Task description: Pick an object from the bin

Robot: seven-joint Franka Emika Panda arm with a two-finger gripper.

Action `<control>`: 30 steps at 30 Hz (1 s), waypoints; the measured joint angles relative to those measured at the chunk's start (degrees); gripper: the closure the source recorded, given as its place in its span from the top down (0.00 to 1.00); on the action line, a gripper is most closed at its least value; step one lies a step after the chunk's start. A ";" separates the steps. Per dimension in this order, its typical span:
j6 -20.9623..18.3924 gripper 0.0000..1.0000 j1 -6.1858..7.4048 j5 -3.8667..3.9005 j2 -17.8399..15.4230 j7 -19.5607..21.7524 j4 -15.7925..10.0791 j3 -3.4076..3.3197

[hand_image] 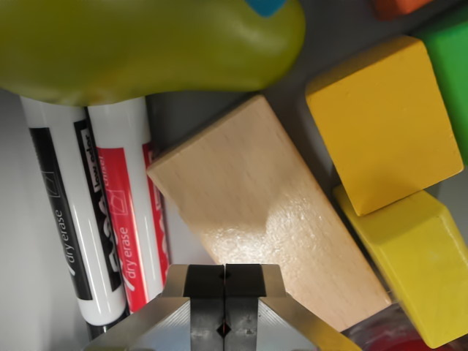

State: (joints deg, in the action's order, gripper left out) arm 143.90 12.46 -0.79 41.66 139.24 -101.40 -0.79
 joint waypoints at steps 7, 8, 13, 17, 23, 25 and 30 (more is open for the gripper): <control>-0.51 0.00 0.00 0.00 -0.94 0.00 -0.22 0.00; -0.62 0.00 0.00 0.00 -1.10 0.00 -0.25 0.00; -1.78 0.00 0.00 0.00 -2.63 0.00 -0.63 0.00; -3.00 0.00 0.00 0.00 -4.06 0.00 -0.88 -0.02; -5.02 0.00 0.00 0.00 -6.42 0.00 -1.29 -0.04; -5.62 0.00 0.00 0.00 -7.10 0.00 -1.39 -0.04; -7.70 0.00 0.00 0.00 -9.22 0.00 -1.51 -0.06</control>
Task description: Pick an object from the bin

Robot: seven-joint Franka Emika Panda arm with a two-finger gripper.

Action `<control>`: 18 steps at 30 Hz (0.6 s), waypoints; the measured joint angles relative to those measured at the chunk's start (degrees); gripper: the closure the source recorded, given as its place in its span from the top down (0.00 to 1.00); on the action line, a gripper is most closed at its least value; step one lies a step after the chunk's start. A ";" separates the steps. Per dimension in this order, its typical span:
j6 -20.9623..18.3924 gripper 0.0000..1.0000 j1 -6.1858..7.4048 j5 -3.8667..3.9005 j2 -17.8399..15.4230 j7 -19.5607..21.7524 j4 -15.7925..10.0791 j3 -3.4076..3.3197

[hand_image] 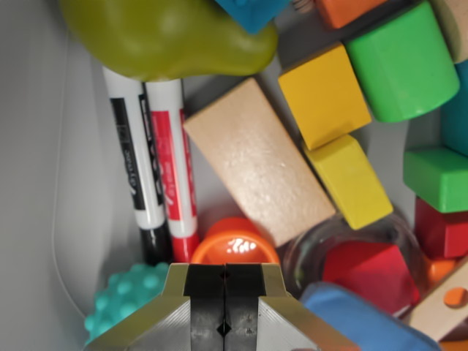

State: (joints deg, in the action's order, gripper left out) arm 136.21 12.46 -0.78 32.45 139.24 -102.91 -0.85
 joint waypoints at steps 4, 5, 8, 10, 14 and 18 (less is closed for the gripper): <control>-1.63 0.00 0.00 0.00 -1.60 0.00 -0.01 -0.02; -2.10 0.00 0.00 0.00 -2.06 0.00 0.00 -0.02; -3.32 0.00 0.00 0.01 -3.15 0.00 0.03 -0.03; -4.32 0.00 0.00 0.01 -4.02 0.01 0.13 -0.04; -6.42 0.00 0.00 0.02 -5.67 0.02 0.55 -0.06; -8.27 0.00 0.00 0.03 -6.95 0.05 1.02 -0.07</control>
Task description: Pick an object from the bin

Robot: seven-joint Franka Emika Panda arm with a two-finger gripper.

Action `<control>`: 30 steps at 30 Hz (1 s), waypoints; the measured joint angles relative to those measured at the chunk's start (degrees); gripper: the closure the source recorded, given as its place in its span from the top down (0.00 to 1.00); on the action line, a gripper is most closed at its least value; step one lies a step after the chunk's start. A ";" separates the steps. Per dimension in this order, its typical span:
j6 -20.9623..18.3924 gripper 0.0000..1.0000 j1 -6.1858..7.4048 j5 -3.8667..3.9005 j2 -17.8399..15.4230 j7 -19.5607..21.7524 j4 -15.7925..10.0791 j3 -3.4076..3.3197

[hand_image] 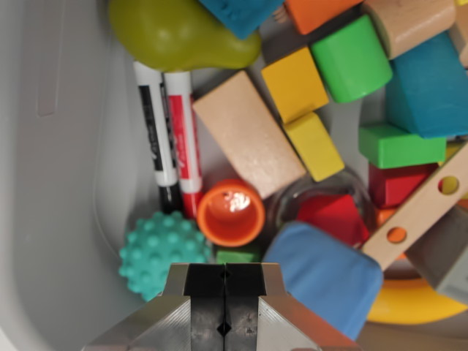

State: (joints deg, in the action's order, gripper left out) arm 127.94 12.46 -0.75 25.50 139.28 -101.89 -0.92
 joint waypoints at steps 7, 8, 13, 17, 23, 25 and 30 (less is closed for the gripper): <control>-3.51 0.00 0.00 0.02 -2.19 0.04 1.22 -0.02; -3.99 0.00 0.00 0.03 -2.47 0.05 1.41 -0.03; -6.21 0.00 0.00 0.04 -3.59 0.08 2.36 -0.04; -7.69 0.00 0.00 0.05 -4.35 0.10 3.10 -0.05; -9.60 0.00 0.00 0.06 -5.09 0.12 4.18 -0.07; -10.16 0.00 0.00 0.06 -5.29 0.13 4.48 -0.07; -11.18 0.00 0.00 0.07 -5.77 0.14 5.02 -0.08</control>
State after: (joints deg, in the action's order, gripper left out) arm 116.76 12.46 -0.69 19.73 139.42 -96.87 -0.99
